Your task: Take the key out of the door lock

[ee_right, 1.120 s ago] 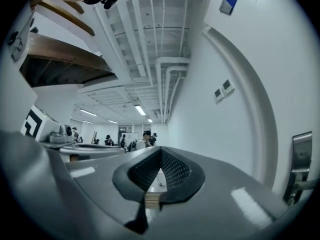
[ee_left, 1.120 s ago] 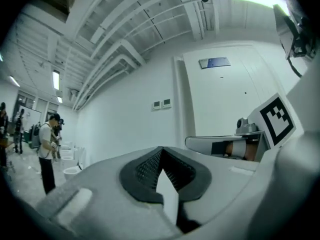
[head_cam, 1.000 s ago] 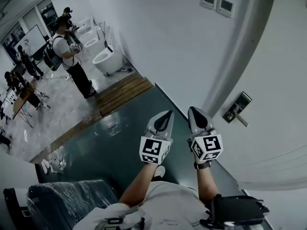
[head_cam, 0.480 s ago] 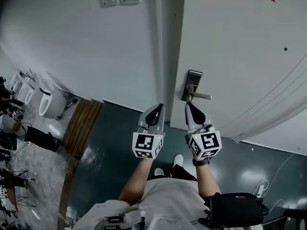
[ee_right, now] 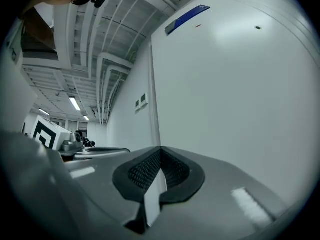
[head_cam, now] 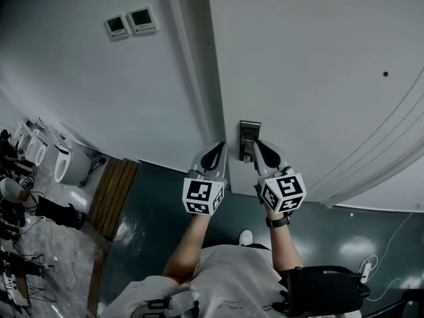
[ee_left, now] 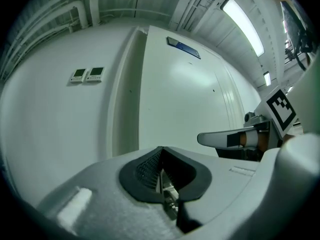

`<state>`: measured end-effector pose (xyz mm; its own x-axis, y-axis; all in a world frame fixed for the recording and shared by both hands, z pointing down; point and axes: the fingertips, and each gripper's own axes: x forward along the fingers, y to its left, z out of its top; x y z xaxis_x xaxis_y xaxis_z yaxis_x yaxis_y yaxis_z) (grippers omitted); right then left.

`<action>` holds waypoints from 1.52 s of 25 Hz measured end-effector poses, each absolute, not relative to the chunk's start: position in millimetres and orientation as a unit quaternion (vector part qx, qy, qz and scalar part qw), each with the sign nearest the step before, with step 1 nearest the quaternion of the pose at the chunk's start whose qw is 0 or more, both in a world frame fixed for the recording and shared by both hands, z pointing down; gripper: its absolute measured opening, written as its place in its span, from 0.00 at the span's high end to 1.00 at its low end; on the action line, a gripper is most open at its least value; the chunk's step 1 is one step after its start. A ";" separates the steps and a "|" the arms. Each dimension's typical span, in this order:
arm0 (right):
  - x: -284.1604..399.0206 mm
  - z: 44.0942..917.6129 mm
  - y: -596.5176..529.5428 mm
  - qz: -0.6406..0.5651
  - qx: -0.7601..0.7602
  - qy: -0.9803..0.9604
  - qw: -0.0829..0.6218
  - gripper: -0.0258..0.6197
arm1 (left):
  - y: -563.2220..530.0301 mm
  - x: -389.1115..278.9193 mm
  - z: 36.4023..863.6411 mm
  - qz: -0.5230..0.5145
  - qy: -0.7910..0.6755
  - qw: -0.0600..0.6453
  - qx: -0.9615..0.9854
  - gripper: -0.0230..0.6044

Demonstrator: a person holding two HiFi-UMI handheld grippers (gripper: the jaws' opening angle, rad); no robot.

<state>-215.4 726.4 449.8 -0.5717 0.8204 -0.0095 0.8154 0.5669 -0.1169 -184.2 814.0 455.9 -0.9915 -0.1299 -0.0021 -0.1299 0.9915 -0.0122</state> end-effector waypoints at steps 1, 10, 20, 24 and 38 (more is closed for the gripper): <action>-216.7 449.0 727.7 0.054 -0.464 -0.884 0.023 0.96 | 816.5 -185.8 454.2 -0.004 0.998 0.005 -0.061 0.96; -232.0 467.7 741.0 0.041 -0.457 -0.887 0.049 0.96 | 840.5 -236.8 462.3 -0.004 0.996 0.008 -0.089 0.84; -247.3 488.8 716.8 0.042 -0.380 -0.920 0.082 0.96 | 854.4 -290.1 471.1 -0.014 0.991 -0.002 -0.135 0.67; -239.8 505.4 715.7 0.059 -0.368 -0.922 0.099 0.96 | 857.3 -293.1 483.2 0.002 0.990 -0.006 -0.139 0.76; -212.5 633.2 697.1 0.190 -0.345 -0.885 0.248 0.68 | 854.3 -292.6 482.1 -0.001 0.989 0.019 -0.146 0.83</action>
